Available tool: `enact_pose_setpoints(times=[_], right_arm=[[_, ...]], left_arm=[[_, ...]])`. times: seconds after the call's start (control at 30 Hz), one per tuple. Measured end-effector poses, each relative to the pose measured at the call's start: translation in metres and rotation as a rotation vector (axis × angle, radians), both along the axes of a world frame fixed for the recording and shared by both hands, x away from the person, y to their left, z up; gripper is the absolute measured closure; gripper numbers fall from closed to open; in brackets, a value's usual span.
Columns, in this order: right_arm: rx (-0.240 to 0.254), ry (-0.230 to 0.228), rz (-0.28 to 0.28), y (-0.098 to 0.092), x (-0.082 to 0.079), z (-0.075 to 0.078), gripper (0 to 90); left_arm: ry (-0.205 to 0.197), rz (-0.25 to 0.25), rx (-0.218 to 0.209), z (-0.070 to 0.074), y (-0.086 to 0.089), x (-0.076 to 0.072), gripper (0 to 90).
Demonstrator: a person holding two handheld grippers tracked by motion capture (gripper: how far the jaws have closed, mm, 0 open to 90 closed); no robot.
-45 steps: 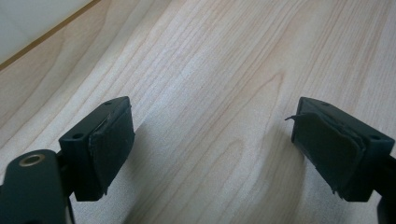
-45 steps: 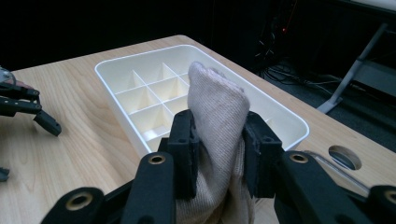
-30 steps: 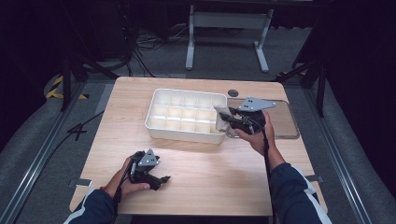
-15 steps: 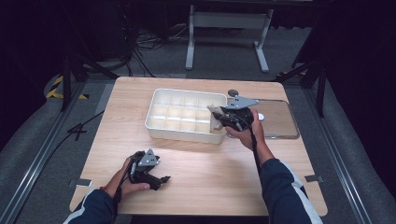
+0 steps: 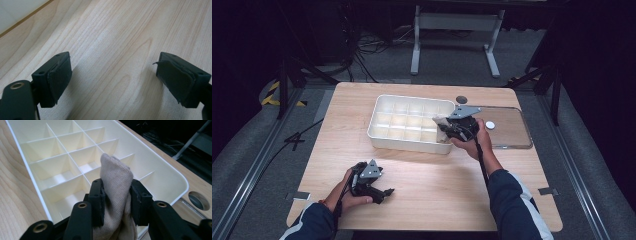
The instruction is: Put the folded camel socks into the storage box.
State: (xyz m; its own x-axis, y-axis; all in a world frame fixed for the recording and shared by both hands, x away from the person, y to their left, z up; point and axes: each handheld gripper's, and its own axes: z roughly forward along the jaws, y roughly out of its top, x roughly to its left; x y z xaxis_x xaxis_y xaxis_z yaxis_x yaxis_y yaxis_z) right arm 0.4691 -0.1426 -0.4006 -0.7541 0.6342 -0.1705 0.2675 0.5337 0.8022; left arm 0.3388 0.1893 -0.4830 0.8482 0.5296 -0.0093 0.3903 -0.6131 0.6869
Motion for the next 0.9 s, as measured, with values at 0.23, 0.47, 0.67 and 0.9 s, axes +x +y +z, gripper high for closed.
enact_pose_setpoints(times=[0.23, 0.47, 0.67, 0.9], right_arm=[[-0.064, 0.052, 0.019, 0.003, 0.004, -0.007, 64.7], [-0.093, 0.098, 0.030, 0.003, 0.007, -0.012, 64.0], [-0.142, 0.136, 0.045, 0.004, 0.009, -0.014, 59.4], [-0.185, 0.175, 0.057, 0.004, 0.010, -0.013, 56.5]], left_arm=[[0.001, 0.002, -0.004, 0.000, 0.000, 0.000, 13.3], [0.001, 0.002, -0.004, 0.000, 0.000, 0.000, 13.3], [0.000, 0.000, 0.000, 0.000, 0.000, 0.000, 13.3], [0.000, 0.000, 0.000, 0.000, 0.000, 0.000, 13.3]])
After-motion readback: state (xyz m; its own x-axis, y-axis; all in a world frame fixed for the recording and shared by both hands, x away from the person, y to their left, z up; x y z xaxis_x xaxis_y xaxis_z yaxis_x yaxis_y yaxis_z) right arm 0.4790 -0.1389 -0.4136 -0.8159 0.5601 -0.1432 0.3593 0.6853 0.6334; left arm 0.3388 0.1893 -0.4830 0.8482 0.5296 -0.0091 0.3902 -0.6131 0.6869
